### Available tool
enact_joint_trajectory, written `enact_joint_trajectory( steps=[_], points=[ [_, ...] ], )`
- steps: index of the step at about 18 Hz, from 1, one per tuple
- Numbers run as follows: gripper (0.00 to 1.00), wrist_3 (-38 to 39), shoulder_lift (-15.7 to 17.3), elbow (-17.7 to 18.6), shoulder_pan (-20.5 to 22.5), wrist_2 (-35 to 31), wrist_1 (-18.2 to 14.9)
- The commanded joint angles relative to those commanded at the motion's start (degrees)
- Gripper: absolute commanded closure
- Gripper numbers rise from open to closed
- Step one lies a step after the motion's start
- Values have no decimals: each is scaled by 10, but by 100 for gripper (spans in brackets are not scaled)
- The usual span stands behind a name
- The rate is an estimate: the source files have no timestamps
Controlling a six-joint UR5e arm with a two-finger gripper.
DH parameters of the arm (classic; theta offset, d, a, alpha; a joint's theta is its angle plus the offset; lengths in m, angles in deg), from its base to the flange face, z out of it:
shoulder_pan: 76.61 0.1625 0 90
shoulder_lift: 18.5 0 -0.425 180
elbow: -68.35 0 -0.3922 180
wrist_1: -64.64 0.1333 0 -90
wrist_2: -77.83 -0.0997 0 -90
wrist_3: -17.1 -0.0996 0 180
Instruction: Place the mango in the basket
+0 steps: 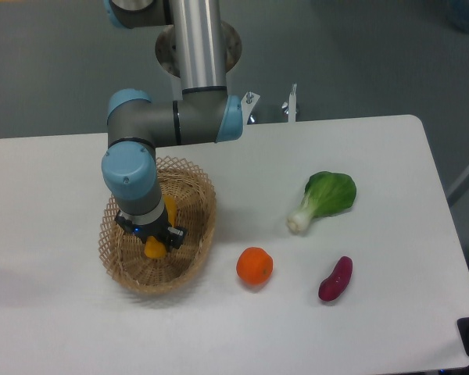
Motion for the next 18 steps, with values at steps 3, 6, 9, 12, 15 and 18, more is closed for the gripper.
enact_joint_trajectory(
  steps=[3,6,9,12,15,18],
  points=[
    [13,-1,0,-1,0,-3,1],
    [0,0,6,-3,1,-11,12],
    [0,1,19,-9,4,-11,13],
    [0,6,26,-18,20,-14,15],
    [0,1,46,-25,53,-15,14],
    [0,-2,61,-34,83,-29,20]
  ],
)
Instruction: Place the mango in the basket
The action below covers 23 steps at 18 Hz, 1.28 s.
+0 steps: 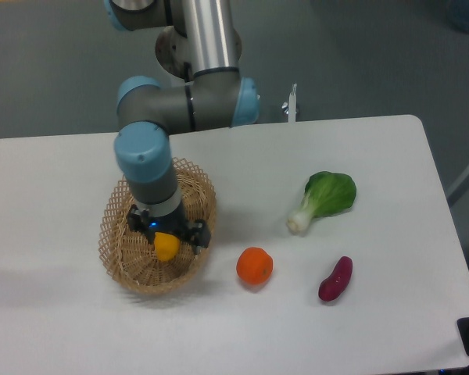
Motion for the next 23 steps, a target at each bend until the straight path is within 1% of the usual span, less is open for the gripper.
enact_joint_trajectory(
  steps=[3,4,6,7,10,12,14,16,19,21,23],
  points=[
    [0,-31,6,-14,33,-10,-3],
    [0,-45,11,-18,45,-10,-11],
    [0,-82,31,-17,74,-9,-16],
    [0,-110,38,-18,83,-10,-25],
    [0,-213,69,-23,121,-9,-76],
    [0,-282,91,-25,139,-8,-98],
    [0,-346,112,-25,166,-3,-114],
    [0,-393,127,-25,185,-3,-122],
    [0,-445,137,-26,212,6,-125],
    [0,-463,142,-27,232,27,-125],
    [0,-464,142,-26,240,32,-126]
  ],
)
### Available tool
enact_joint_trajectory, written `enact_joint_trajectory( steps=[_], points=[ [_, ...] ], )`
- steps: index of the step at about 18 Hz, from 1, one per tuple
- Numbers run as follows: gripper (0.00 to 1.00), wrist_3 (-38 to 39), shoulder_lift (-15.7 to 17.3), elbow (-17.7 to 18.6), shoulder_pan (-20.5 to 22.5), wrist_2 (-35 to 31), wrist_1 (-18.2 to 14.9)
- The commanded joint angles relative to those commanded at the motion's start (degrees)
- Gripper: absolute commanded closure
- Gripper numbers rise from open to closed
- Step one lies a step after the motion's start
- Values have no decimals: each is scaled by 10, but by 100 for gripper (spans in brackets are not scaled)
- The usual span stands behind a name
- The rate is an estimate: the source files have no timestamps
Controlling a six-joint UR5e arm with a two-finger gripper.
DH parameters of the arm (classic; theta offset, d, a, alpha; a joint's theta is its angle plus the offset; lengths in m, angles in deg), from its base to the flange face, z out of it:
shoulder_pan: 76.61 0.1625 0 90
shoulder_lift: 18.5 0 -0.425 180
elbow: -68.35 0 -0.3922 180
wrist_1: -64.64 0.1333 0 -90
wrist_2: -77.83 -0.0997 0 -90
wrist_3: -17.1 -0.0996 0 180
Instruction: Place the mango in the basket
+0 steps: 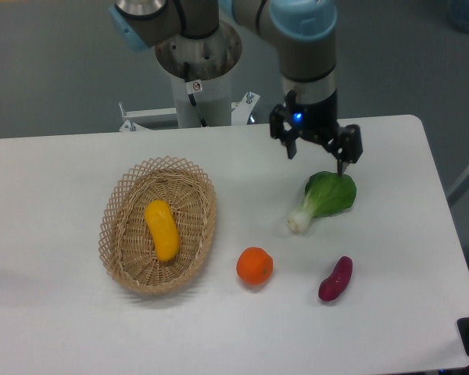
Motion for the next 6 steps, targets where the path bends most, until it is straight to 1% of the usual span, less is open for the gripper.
enact_joint_trajectory(
  steps=[6],
  points=[
    [0,0,-1,0,13,4,1]
  ],
)
